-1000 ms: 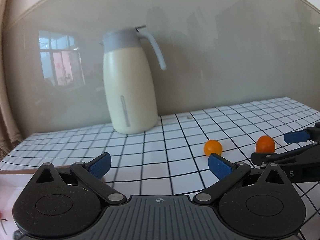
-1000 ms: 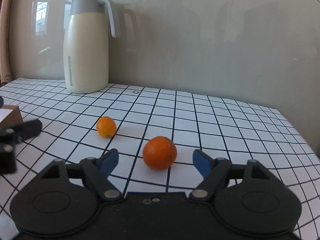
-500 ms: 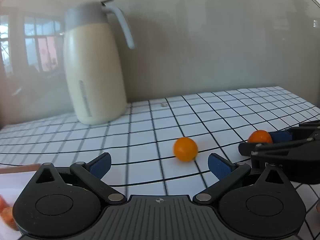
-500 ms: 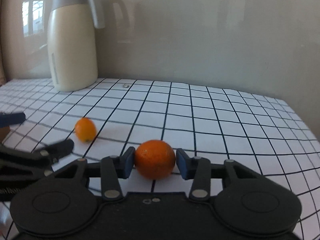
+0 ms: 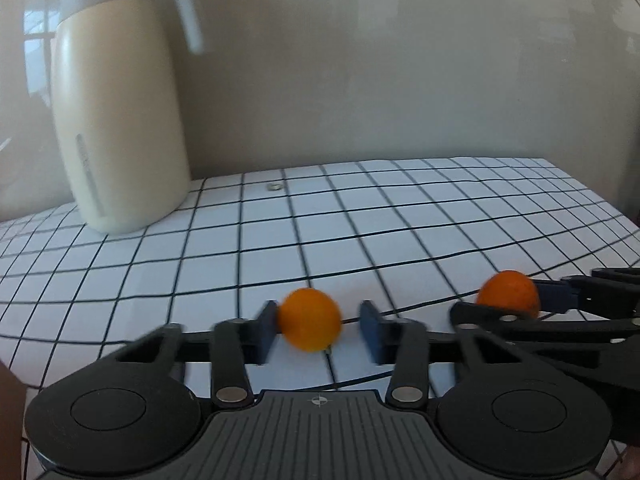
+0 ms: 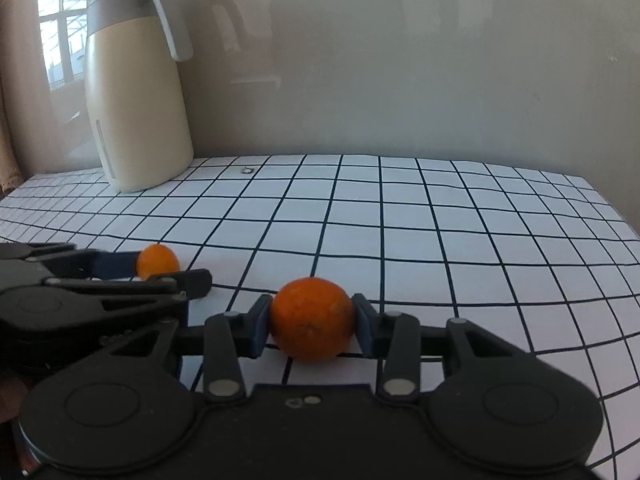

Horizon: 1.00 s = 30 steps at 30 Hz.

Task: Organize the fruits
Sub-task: 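Grasp a small orange with the left gripper while the right grasps an orange, then carry the held small orange and orange over the white tray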

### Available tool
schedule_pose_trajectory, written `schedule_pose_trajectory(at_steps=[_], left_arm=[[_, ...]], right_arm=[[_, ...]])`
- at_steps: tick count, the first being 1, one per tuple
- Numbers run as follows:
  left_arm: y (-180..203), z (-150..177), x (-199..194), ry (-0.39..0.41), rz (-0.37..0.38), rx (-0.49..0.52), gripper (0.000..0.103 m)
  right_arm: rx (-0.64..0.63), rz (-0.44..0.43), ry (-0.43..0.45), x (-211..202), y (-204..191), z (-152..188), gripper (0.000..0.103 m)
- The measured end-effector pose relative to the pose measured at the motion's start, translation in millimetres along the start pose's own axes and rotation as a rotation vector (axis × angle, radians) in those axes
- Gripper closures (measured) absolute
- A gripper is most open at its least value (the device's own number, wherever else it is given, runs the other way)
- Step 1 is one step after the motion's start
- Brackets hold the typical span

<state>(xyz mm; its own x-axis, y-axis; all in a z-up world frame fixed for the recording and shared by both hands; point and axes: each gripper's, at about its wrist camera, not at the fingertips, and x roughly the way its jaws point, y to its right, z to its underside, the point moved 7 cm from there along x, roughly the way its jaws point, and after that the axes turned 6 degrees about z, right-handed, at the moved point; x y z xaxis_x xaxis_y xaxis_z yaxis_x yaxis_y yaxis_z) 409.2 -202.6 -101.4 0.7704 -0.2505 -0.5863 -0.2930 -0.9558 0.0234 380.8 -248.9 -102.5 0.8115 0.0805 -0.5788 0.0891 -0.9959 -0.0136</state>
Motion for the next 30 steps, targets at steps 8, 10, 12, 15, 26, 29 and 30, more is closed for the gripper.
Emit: schedule_pose_trajectory(at_steps=[8,10,12,15,26,29,30], left_arm=[[1,3,-15,0.016,-0.022,0.021,0.071],[1,3,-27,0.031,-0.029,0.031,0.071],[3,3,-40,0.053,-0.033,0.041,0.071],[6,2,-63,0.089,-0.046,0.061,0.071],[3,34,-150,0.164,-0.065,0.054,0.071],[4,41,-171,0.185,-0.066,0.066,0.071],[4,44,-178,0.192,-0.068,0.068,0.071]], right_arm=[[0.002,0.022,0.007,-4,5,-2,0.07],[0.003,0.027,0.025,-12,6,-5,0.07],[0.007,0.026,0.047,-21,5,-8,0.07],[0.015,0.021,0.08,-35,0,-13,0.07],[-0.018,0.006,0.143,-83,-24,-5,0.07],[-0.041,0.006,0.133,-91,-32,8,0.07],[-0.052,0.003,0.126,-94,-35,13,0.07]])
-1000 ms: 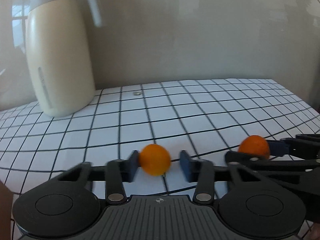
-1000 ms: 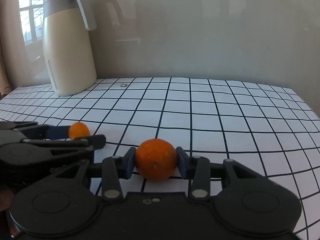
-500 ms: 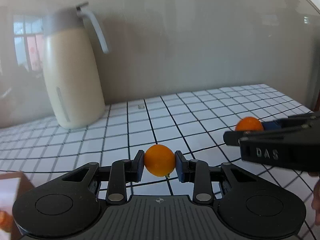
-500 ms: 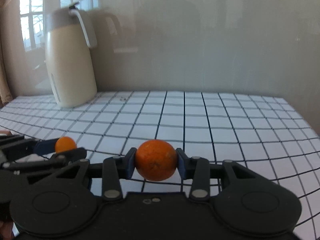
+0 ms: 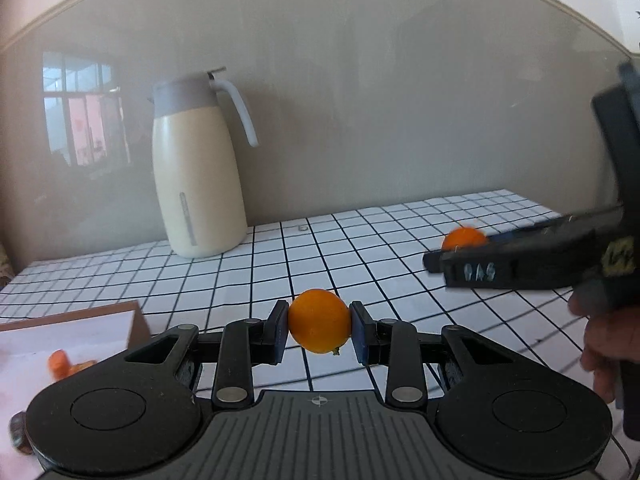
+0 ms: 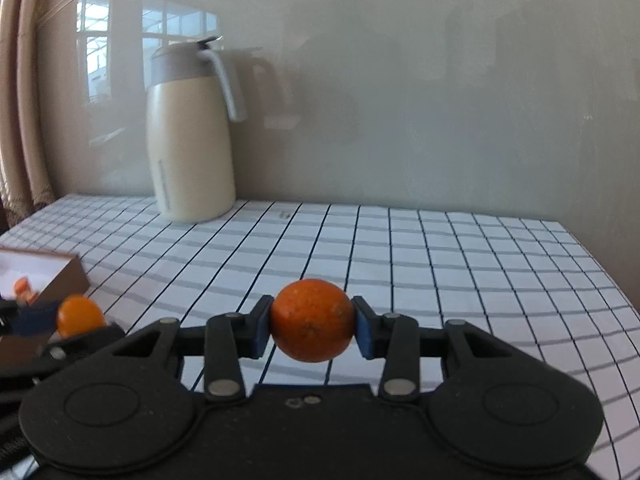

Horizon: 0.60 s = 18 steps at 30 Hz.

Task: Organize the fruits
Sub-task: 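Carry the held small orange and orange over the white tray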

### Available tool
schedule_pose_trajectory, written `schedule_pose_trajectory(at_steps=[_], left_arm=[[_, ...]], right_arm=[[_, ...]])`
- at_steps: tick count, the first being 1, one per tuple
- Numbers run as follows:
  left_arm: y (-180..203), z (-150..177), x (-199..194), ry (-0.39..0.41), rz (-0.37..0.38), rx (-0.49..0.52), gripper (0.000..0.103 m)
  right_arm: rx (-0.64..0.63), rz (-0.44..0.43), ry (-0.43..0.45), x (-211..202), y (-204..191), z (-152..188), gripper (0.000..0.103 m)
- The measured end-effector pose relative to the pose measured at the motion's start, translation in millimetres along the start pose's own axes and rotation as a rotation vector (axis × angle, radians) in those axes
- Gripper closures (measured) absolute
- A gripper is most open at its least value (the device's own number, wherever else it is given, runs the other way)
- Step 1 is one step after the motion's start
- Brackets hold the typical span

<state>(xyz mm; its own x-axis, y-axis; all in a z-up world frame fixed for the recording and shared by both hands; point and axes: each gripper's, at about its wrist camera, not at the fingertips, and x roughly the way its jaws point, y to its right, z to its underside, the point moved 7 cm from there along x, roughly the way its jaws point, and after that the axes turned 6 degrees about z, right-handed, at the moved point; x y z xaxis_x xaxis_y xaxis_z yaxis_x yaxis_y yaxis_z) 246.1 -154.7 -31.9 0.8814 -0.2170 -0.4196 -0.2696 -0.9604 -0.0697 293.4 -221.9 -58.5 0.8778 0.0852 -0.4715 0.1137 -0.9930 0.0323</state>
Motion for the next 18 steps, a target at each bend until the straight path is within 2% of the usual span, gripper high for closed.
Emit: schedule_pose_trajectory(at_steps=[4,12,18], left_arm=[[-6,2,-24,0.025,-0.007,0.005,0.071],[-31,12,-63,0.045,-0.053,0.006,0.071],[-56,16,-83,0.059,-0.105,-0.005,0.07]], right_arm=[[-0.039,-0.021,-0.008,-19,-17,11,0.07],[-0.059,-0.059,0.029,-53,-45,13,0.07],[-0.102,-0.139,0.079,-78,-79,12,0.07]])
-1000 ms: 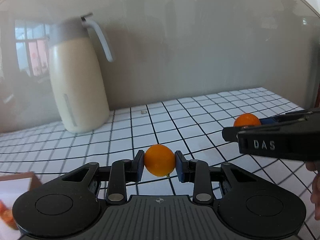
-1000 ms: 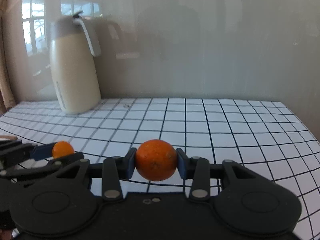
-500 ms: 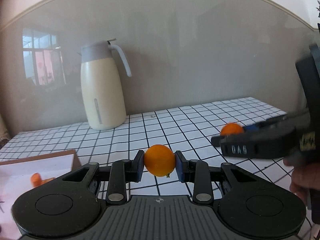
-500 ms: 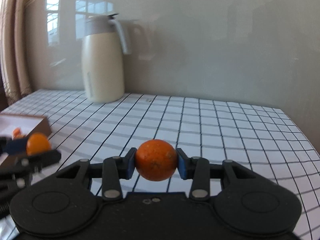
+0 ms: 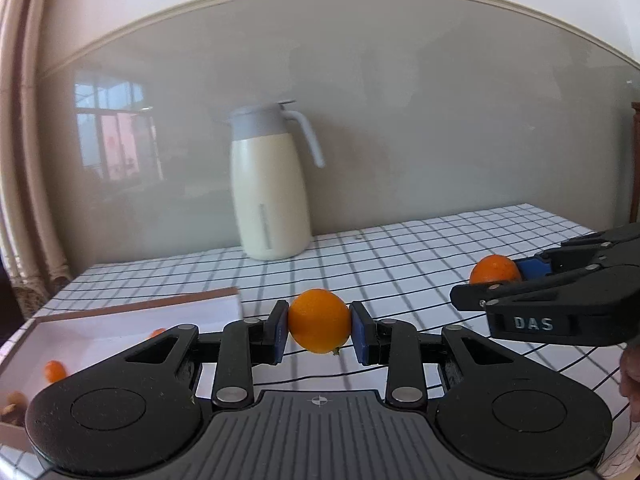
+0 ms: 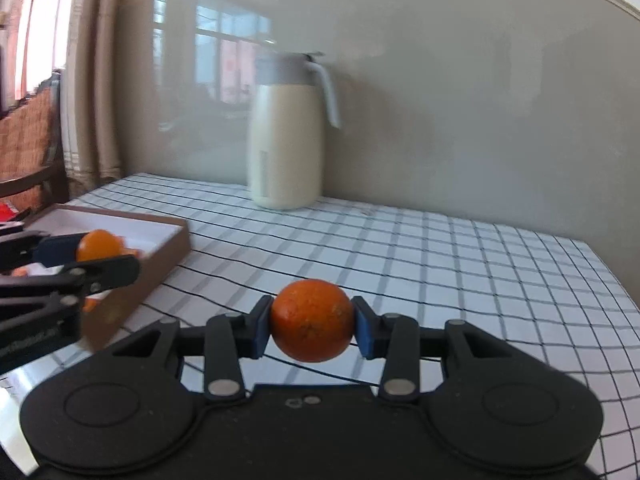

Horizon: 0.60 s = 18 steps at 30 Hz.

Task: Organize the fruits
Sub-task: 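Carry the held small orange and orange over the white tray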

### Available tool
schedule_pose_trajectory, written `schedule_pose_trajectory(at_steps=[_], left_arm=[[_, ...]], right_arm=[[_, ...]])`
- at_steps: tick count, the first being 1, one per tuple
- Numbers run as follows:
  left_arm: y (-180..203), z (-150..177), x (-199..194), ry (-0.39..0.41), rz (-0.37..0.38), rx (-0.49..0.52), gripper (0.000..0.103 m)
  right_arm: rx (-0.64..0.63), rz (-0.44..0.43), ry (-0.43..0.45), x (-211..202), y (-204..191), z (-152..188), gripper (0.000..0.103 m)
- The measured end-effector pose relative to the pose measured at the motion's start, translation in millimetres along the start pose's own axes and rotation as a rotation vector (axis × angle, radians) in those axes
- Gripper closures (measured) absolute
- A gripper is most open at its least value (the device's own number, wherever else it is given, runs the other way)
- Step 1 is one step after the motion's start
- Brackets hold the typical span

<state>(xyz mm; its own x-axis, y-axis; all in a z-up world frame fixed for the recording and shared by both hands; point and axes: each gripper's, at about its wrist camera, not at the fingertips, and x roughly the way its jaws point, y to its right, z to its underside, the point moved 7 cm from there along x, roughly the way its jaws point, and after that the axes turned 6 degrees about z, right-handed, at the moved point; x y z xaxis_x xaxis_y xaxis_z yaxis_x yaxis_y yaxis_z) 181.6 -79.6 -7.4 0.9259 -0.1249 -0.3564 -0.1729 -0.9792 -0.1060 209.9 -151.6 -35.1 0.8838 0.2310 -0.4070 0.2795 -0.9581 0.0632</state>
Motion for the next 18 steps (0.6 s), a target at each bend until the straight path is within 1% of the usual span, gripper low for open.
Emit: schedule_pose_trajectory(at_steps=[4,7,12,18], left_arm=[[-17,2,-14,0.02,-0.033,-0.01,0.07],[-30,4,-23,0.031,-0.06,-0.013,0.07],[-53,8,-34,0.043,-0.107,-0.027,0.07],[-85,15,-55,0.063,-0.168,-0.054,0.07]], right_arm=[[-0.041,-0.072,0.062,-12,-30,-9,0.07],[-0.071,-0.123,0.094,-18,-52,-14,0.07],[-0.114,-0.188,0.12,-20,-83,-19,0.07],[-0.147,-0.234,0.133,-19,-110,-24,0.07]])
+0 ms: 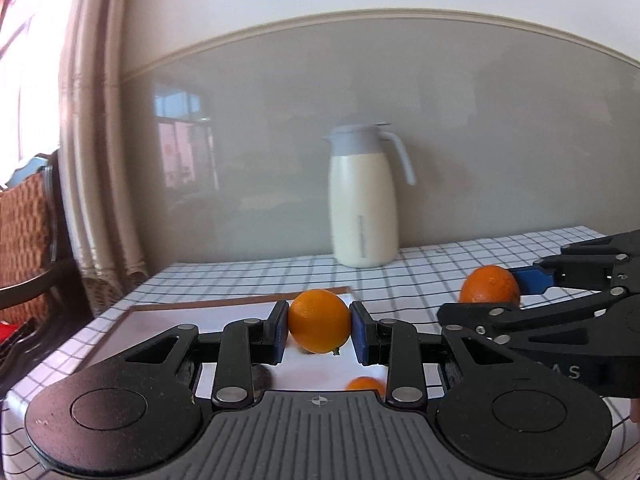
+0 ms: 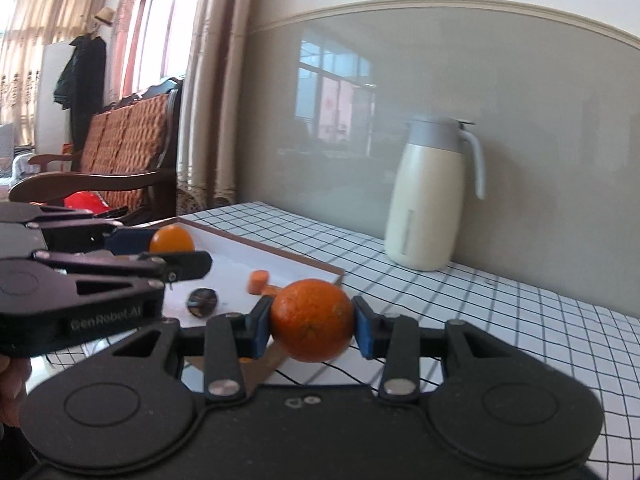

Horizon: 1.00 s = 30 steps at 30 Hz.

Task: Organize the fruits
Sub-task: 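Carry the held small orange and orange over the white tray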

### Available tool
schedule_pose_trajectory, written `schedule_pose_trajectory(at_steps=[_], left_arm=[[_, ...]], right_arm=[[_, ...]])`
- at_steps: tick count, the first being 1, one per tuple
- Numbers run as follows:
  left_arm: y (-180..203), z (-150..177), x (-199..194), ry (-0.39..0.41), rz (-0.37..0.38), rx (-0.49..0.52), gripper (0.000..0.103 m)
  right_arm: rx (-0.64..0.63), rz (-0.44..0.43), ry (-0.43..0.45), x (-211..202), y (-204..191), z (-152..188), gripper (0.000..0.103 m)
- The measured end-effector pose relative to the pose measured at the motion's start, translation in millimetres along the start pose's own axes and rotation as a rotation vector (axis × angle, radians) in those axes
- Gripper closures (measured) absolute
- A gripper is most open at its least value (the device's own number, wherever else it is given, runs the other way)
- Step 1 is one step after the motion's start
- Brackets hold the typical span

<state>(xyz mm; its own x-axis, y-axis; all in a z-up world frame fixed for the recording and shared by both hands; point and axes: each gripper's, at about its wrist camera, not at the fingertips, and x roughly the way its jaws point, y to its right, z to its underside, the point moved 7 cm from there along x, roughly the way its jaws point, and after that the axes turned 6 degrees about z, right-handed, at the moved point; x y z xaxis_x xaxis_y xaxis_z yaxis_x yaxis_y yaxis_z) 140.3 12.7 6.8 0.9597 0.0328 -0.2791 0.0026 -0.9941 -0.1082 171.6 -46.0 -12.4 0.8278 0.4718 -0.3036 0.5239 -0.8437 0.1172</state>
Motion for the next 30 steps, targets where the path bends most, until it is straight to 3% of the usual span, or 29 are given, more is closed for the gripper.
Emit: schedule_pose_trajectory(at_steps=[13,24,30], left_arm=[[-76,9,-17,0.019,-0.134,-0.074,0.07],[-139,5,-1,0.036,-0.231,-0.133,0.07],[-153,10,10,0.028,-0.245,-0.139,0.07]], right_arm=[[-0.015,-0.06,0.047,20,-46,-34,0.07],[-0.055,-0.075,0.063,55,-71,-57,0.07],[-0.055,-0.079,0.051,67,-76,-57,0.07]])
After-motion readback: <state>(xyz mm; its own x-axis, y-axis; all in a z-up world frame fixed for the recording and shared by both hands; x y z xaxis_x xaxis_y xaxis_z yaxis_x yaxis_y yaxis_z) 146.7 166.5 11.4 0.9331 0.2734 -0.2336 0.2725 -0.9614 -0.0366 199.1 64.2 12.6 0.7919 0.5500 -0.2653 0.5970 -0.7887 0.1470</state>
